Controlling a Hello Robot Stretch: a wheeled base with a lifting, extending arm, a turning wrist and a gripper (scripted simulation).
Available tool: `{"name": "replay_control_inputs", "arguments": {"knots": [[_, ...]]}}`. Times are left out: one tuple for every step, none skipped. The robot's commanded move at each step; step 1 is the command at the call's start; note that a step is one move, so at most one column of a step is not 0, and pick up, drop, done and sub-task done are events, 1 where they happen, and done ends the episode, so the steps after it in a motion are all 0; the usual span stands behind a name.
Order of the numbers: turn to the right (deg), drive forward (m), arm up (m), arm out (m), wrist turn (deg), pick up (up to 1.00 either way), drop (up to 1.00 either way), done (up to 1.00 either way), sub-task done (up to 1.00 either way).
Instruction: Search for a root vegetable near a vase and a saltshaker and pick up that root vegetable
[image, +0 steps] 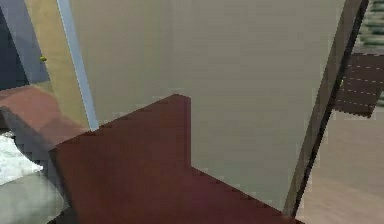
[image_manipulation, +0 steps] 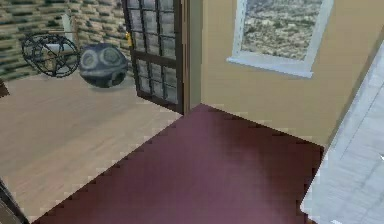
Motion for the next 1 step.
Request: {"name": "replay_control_inputs", "arguments": {"knots": [[-3.0, 0.0, 0.0, 0.0, 0.0, 0.0, 0.0, 0.0, 0.0]]}}
